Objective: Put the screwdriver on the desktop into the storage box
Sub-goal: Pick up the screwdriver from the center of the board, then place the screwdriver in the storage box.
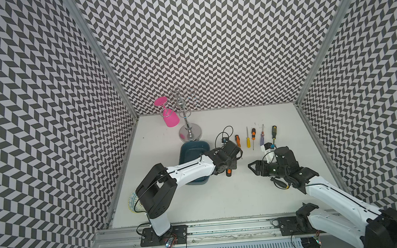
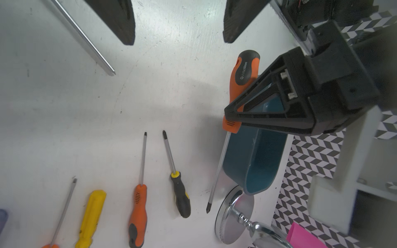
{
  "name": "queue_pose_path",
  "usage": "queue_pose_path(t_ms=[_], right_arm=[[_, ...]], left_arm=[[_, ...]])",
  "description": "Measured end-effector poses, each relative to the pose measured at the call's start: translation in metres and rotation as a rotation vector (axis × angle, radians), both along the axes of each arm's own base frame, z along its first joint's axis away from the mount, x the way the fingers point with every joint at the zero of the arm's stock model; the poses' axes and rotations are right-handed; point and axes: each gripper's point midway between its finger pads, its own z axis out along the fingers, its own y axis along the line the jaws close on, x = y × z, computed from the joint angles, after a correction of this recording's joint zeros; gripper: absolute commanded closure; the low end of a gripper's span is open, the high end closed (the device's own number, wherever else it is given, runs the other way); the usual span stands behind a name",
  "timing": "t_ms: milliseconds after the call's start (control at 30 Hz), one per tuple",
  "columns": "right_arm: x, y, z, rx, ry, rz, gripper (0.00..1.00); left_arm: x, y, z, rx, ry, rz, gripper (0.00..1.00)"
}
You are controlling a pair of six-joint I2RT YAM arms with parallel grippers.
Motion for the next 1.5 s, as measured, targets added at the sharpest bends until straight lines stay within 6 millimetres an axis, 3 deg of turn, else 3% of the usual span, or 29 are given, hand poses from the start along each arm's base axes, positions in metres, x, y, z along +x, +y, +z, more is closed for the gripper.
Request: queue_pose_path(t_ms=[233,367,767,1000,1500], right_arm=[[-0.013,0.037,0.027,0.032,-0.057,0.144,0.33],[-0.016,0.055,0.038,0.043,-0.079,0.2,0.33],[-0.021,0.071,0.026,0.019,-0.043,0.25,0.33],[-0.021,0.075,0.023,0.011,-0.037,0.258,0.33],[-0.018,0.074,0.018,-0.014,-0.038,0.247,0.33]], left_arm=[[0.0,0.011,0.037,-0.041,-0.062,-0.007,0.9],[0.002,0.03,0.052,-0.047,-0.093,0.01,0.9],[0.014,0.106,0.061,0.011,-0.127,0.095,0.88],[0.026,0.127,0.051,0.057,-0.12,0.131,0.87],[0.034,0.162,-0.012,0.224,-0.01,0.2,0.87]])
